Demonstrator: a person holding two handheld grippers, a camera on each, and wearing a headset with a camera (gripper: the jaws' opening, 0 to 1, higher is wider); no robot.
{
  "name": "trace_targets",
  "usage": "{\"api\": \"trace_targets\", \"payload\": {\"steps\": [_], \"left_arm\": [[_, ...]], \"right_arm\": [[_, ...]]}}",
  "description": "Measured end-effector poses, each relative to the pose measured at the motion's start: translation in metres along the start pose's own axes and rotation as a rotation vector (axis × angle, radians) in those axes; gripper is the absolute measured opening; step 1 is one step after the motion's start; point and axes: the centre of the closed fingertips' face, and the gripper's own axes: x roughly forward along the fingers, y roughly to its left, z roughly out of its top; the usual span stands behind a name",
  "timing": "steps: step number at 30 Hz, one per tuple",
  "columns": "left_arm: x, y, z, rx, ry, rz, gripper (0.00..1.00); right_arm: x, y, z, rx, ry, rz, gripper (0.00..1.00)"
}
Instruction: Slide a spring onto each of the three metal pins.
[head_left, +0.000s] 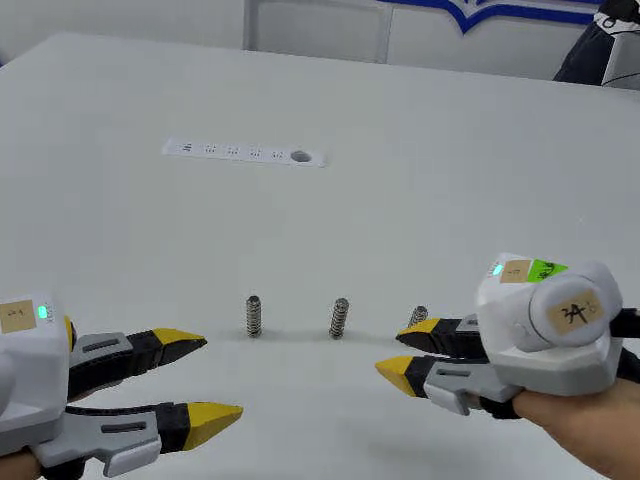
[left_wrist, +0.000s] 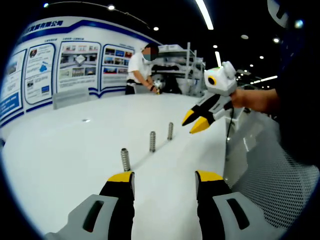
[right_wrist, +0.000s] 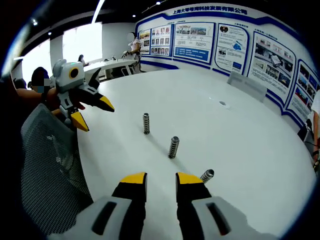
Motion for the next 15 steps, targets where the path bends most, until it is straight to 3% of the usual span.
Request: {"api": "trace_targets", "payload": {"steps": [15], "left_arm": [[-0.004, 0.005, 0.001, -0.009, 0.006, 0.022, 0.51]], "right_arm": [[-0.027, -0.031, -0.022, 0.048, -0.023, -0.059, 0.30]]}}
